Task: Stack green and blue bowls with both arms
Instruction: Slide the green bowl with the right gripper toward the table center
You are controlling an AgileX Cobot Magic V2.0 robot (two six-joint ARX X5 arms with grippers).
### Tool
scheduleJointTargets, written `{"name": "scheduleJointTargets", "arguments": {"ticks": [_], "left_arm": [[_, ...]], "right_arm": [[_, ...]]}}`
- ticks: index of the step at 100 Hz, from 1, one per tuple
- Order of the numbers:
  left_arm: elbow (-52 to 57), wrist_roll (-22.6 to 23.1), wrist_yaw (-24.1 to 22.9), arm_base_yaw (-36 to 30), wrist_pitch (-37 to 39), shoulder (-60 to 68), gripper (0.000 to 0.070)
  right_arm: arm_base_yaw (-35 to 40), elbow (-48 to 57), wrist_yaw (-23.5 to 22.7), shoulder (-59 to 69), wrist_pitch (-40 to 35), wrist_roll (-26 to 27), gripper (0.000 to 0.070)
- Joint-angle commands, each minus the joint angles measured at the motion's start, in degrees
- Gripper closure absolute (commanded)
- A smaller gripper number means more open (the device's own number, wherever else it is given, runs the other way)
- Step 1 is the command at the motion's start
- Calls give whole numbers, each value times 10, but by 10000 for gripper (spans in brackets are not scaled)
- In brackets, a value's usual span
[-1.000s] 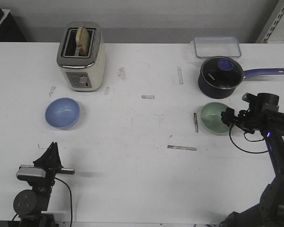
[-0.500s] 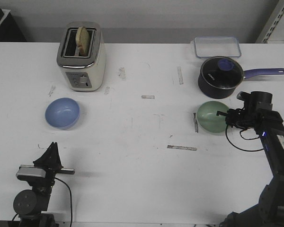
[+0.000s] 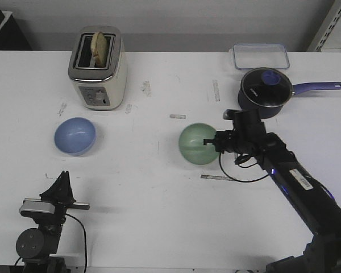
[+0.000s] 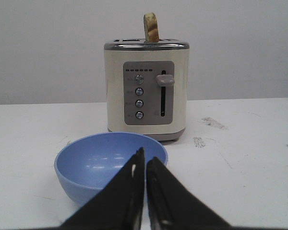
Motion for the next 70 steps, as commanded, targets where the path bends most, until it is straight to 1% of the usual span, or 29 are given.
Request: {"name": "scheduleJointTargets", "arguments": {"ticks": [1,17,36,39,42,51,55,63,70], "left_arm": [[-12,-1,-2,0,9,-1,699],[-12,-1,-2,0,9,-1,699],[-12,-1,-2,0,9,-1,699],[-12,-1,-2,0,9,-1,699],[-12,-1,-2,0,9,-1,699],[-12,-1,-2,0,9,-1,699],[-12,-1,-2,0,9,-1,699],[-12,-1,-2,0,9,-1,699],[-12,-1,-2,0,9,-1,699]], "right_arm": [[31,6,2,23,4,20,691],[82,5,1,57,13,33,691],[101,5,1,83,26,43,688],[102,5,1,84,26,43,677],[105,5,1,84,27,42,646],[112,5,1,80,34,42,460],[112,5,1,73,36,42,400],[112,6,3,54,40,40,358],[111,6,10,33,44,39,354]]}}
